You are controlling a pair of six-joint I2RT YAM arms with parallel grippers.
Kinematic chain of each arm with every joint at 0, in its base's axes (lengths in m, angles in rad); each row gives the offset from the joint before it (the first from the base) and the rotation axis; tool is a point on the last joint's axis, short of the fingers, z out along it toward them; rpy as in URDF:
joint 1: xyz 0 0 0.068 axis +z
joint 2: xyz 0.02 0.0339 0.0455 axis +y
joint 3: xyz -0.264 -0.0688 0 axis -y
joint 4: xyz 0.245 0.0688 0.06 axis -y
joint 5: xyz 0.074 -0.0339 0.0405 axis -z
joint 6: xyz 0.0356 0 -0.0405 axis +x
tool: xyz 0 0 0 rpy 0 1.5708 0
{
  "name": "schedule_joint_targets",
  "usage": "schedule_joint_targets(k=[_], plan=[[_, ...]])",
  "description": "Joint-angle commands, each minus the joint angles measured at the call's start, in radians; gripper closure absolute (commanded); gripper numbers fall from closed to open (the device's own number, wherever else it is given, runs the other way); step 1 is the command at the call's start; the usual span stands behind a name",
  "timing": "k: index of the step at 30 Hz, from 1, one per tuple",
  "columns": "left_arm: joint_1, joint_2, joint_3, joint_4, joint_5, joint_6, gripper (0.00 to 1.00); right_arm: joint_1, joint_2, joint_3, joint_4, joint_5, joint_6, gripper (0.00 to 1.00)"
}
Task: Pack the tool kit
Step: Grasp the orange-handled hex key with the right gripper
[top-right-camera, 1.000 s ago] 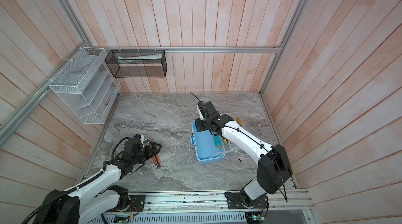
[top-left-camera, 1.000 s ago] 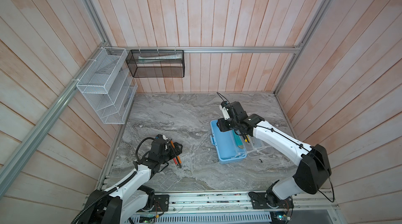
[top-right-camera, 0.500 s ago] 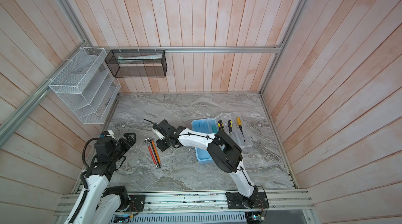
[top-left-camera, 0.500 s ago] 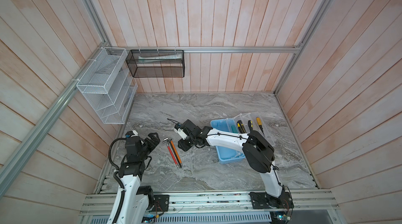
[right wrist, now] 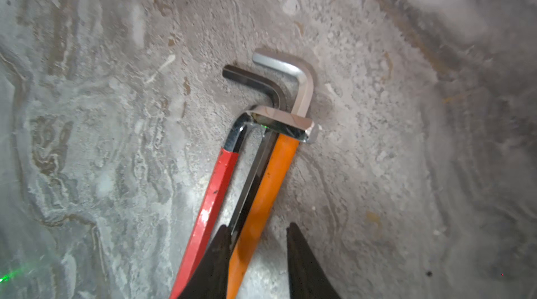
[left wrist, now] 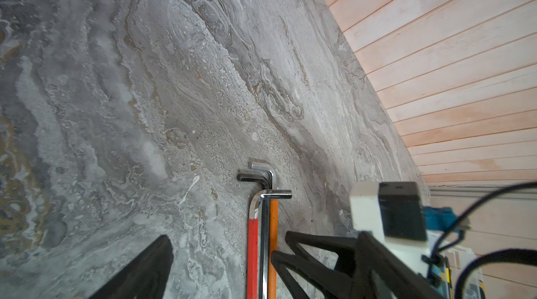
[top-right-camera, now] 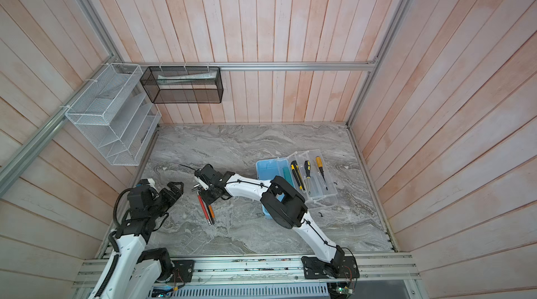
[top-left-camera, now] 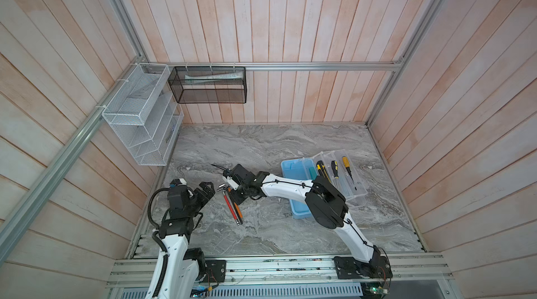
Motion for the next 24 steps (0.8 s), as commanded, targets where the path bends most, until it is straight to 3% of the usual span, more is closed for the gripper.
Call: schedule_joint_targets(k=[1,8,18,24], plan=[[0.006,-0.009,-0.011,-0.001,0.01,0.012,0.0,0.012,0.03,0.031,-0.055,0.029,0.001,0.68],[0.005,-0.019,-0.018,-0.002,0.009,0.016,0.0,0.013,0.039,0.025,-0.057,0.037,0.019,0.73],[0.006,-0.03,-0.022,-0.001,0.013,0.016,0.0,0.029,0.086,0.061,-0.18,0.18,0.01,0.73],[0.005,-0.033,-0.027,-0.001,0.024,0.013,0.0,0.048,0.174,0.195,-0.232,0.181,0.009,0.71]])
